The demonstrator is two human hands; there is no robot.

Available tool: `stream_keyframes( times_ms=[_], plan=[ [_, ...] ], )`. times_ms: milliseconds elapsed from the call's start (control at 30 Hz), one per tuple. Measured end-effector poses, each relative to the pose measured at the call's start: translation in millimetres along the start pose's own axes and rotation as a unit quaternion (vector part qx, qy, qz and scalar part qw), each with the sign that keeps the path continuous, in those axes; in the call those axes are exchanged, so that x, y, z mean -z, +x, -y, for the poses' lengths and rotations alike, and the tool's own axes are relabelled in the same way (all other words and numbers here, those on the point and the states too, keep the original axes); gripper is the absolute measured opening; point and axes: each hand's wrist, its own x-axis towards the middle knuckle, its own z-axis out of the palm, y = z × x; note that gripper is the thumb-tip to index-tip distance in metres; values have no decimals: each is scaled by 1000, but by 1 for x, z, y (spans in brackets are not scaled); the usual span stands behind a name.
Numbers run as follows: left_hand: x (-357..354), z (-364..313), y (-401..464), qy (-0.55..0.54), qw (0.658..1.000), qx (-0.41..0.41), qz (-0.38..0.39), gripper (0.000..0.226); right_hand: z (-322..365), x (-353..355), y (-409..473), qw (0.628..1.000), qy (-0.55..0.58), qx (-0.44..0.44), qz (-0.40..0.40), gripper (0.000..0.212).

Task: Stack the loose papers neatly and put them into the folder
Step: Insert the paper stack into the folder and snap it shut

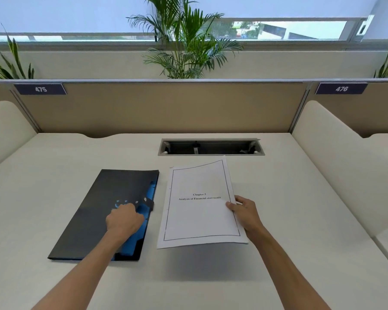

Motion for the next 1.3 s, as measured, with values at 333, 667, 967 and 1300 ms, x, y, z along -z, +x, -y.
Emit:
stream_keyframes(
  times_ms=[333,667,967,1300],
  plan=[
    [16,-3,-15,-10,998,-44,-45,12,-8,-27,3,999,-45,20,16,21],
    [24,-17,-32,-25,996,-80,-3,18,-10,-47,9,993,-112,34,13,23],
    [27,-34,-47,-35,993,-114,-7,20,-14,-69,-6,986,-143,75,-35,24],
    [22,-63,-65,-29,991,-128,-18,25,-26,-97,-16,983,-161,80,-32,18]
  ],
)
